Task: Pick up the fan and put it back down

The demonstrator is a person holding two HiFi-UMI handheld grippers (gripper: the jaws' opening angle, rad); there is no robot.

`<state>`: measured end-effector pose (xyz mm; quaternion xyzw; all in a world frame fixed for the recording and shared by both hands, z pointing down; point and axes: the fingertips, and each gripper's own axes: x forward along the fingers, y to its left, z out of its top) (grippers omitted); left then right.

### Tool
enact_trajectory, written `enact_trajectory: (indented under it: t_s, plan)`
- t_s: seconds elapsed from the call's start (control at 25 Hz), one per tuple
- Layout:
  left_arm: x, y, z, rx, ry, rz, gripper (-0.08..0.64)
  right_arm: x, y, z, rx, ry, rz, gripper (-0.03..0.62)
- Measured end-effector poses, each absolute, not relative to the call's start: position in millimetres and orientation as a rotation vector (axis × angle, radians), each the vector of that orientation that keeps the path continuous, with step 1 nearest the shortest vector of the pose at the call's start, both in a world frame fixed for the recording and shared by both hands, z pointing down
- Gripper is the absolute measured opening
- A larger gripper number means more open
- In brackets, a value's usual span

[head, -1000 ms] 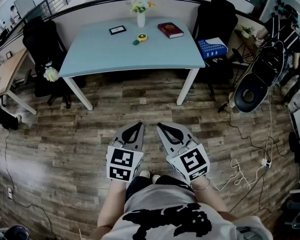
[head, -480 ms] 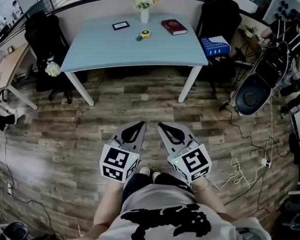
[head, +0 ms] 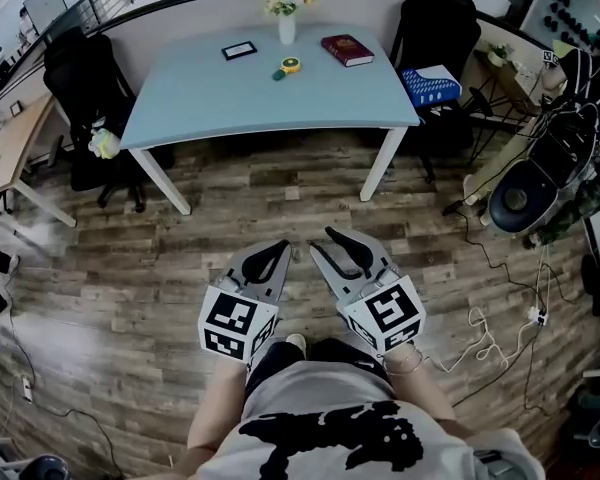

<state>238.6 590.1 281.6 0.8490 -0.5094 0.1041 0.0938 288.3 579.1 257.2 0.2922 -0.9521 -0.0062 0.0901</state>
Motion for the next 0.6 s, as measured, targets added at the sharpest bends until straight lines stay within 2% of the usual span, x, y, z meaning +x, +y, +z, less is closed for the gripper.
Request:
enact_trajectory:
  t_s: [0.2, 0.32, 0.6]
  plan:
    - [212.6, 583.1, 288.3, 2.52, -1.503, 0.299, 0.011, 263.7, 565.9, 258.1, 0.941, -2.815, -0.021, 0.275]
    - [201.0, 579.1, 291.4, 2.524, -1.485, 0.299, 0.011, 254.4, 559.3, 260.1, 0.997, -2.797, -0.013, 0.337]
    - [174.5, 559.1, 307.2, 2.469, -1.491, 0.246, 0.011, 237.1, 538.4, 282.7, 0.938, -2.758, 0.046, 0.348]
